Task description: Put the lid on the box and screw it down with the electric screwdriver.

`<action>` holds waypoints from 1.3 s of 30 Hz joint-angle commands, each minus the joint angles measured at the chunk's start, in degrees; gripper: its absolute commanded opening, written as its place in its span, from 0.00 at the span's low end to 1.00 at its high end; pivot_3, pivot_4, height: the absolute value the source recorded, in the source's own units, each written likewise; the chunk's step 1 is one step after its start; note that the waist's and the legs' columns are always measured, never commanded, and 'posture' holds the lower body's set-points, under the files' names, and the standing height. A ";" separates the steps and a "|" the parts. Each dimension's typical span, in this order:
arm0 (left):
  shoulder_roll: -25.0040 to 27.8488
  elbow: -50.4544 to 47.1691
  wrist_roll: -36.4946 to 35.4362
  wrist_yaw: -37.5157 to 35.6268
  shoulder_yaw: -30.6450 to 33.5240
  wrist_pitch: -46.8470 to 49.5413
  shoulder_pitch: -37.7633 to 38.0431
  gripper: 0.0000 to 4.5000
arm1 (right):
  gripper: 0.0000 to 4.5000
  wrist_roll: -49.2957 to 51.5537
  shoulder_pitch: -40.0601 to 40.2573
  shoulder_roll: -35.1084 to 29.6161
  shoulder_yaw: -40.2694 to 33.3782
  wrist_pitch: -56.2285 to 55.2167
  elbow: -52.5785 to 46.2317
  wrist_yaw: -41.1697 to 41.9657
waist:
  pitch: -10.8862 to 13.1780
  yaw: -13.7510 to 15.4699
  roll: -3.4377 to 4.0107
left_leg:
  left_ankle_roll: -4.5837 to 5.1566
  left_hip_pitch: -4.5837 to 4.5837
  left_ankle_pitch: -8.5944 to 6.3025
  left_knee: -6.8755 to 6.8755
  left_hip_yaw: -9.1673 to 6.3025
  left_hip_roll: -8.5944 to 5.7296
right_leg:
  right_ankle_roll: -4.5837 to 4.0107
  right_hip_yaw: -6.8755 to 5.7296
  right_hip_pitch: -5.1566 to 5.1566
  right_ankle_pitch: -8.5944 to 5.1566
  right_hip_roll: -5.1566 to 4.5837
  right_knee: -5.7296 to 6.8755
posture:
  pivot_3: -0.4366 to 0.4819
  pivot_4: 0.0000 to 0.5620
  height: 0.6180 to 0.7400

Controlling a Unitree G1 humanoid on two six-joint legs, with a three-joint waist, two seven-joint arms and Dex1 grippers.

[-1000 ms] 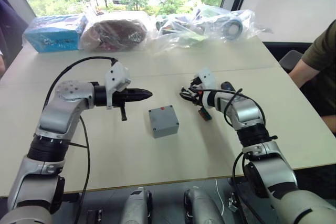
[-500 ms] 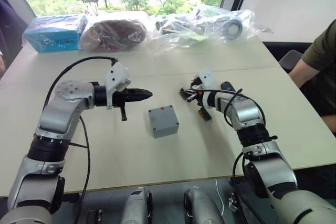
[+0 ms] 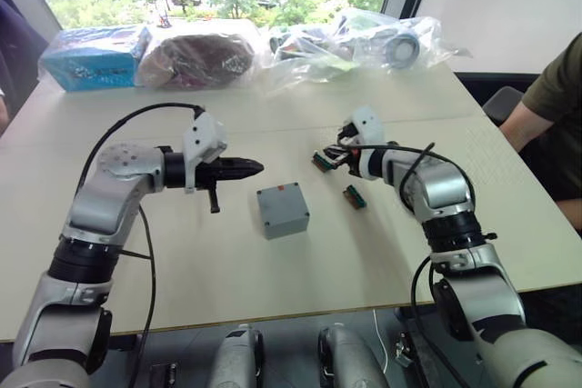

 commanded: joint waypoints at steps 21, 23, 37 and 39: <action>2.10 -3.34 -0.96 -1.21 1.14 -0.54 1.43 0.00 | 0.01 9.59 2.05 -4.57 8.40 18.90 -27.26 3.35 | 0.00 0.09 0.00 | 0.00 0.00 0.00 0.00 -0.03 -0.01 | 0.00 -0.01 0.00 0.00 0.00 0.00 | 0.48 0.27 1.00; 2.08 -3.37 -0.97 -1.14 1.14 -0.57 1.52 0.00 | 0.01 9.45 2.01 -4.58 8.74 18.32 -26.77 3.14 | 0.00 0.07 0.00 | 0.00 0.00 0.00 0.00 -0.03 0.00 | 0.00 -0.01 0.00 0.00 0.00 0.00 | 0.48 0.27 1.00; 1.95 -3.51 -0.87 -0.73 1.10 -0.89 1.99 0.00 | 0.01 7.93 2.99 -5.85 11.40 15.56 -24.29 3.39 | 0.00 0.13 -0.01 | 0.00 0.00 0.00 0.00 -0.03 0.00 | 0.00 -0.02 0.00 0.00 0.00 -0.01 | 0.48 0.27 1.00; 1.86 -3.44 -0.79 -0.65 1.03 -1.02 1.98 0.00 | 0.01 7.47 3.56 -6.20 12.29 14.85 -24.12 3.61 | 0.00 0.15 -0.01 | 0.00 0.00 0.00 0.00 -0.02 -0.01 | 0.00 -0.02 0.00 0.00 0.00 -0.01 | 0.48 0.27 1.00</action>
